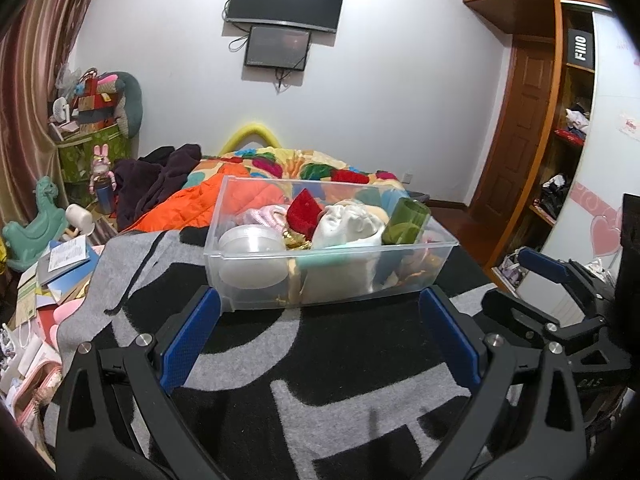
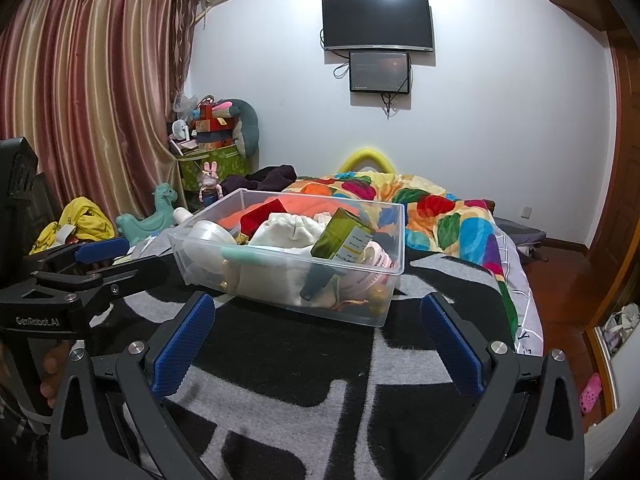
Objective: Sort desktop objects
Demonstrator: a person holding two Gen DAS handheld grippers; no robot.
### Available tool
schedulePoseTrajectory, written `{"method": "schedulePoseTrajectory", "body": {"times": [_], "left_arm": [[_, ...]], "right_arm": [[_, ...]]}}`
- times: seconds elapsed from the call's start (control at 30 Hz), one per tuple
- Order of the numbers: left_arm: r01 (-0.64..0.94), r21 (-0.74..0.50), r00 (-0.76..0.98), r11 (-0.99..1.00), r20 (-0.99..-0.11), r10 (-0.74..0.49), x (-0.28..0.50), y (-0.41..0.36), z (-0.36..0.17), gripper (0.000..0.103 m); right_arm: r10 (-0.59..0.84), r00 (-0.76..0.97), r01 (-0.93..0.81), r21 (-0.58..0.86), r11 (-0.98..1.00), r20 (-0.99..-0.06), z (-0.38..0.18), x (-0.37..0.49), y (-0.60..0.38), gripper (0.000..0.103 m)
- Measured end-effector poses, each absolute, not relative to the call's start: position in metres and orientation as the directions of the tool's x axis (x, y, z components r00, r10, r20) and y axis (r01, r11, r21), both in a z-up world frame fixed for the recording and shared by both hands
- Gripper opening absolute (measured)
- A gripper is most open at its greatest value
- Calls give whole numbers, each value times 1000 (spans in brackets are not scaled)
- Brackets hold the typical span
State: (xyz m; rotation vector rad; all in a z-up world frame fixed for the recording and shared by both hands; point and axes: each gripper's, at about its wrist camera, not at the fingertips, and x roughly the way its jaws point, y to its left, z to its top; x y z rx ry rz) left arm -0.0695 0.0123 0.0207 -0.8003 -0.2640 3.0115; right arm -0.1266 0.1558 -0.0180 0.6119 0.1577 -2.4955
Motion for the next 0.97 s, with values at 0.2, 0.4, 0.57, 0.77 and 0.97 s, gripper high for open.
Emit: {"method": "schedulePoseTrajectory", "body": {"times": [0.2,0.4,0.57,0.77,0.97], "left_arm": [[27,-145,-881,-989,-471,45,-68,16,24,101],[14,-204,-877,-979,-473,86,-68,8,25,101],[10,-231,-870,-973,-482,105,-69,4,22,101],[3,-221,-879,-975,-466,103,-67,5,21,101],[12,-181,-880,-983,-469,76,-66,12,23,101]], "right_arm": [[-502,-732,554,25,-832,-460,-19,-128,156,103],[-505,-730,558,25,-829,-460,-19,-127,155,103],[-505,-729,557,28,-830,-463,-19,-128,155,103],[-503,-729,550,40,-834,-464,-19,-130,157,103],[-504,-723,542,64,-838,-472,-21,-134,159,103]]}}
